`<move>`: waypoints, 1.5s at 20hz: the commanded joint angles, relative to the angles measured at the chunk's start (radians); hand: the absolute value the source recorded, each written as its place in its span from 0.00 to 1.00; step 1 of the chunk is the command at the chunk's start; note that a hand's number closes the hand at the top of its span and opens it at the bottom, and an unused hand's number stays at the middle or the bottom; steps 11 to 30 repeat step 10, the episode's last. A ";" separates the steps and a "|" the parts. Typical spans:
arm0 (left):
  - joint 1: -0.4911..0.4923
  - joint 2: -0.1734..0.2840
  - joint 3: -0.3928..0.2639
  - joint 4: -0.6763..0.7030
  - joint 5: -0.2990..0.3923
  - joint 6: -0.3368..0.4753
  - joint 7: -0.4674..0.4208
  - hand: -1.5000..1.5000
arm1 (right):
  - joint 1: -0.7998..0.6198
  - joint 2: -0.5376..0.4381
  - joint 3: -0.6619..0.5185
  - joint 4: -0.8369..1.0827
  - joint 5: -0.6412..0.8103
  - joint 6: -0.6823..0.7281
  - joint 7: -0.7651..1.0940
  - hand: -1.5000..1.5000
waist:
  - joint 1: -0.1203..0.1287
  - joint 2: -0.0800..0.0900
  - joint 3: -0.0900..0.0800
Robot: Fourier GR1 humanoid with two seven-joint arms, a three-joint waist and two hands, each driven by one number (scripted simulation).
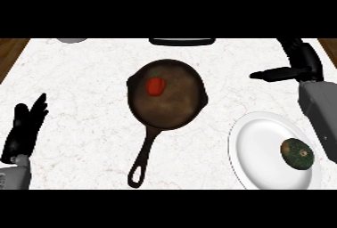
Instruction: Pick the bell pepper from the plate and place it in the pan
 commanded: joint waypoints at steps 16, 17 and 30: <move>-0.039 0.003 0.010 -0.050 0.000 -0.012 0.080 0.50 | 0.092 -0.266 -0.088 0.058 0.018 0.310 -0.135 0.00 | 0.011 0.005 0.001; -0.039 0.003 0.010 -0.050 0.000 -0.012 0.080 0.50 | 0.092 -0.266 -0.088 0.058 0.018 0.310 -0.135 0.00 | 0.011 0.005 0.001; -0.039 0.003 0.010 -0.050 0.000 -0.012 0.080 0.50 | 0.092 -0.266 -0.088 0.058 0.018 0.310 -0.135 0.00 | 0.011 0.005 0.001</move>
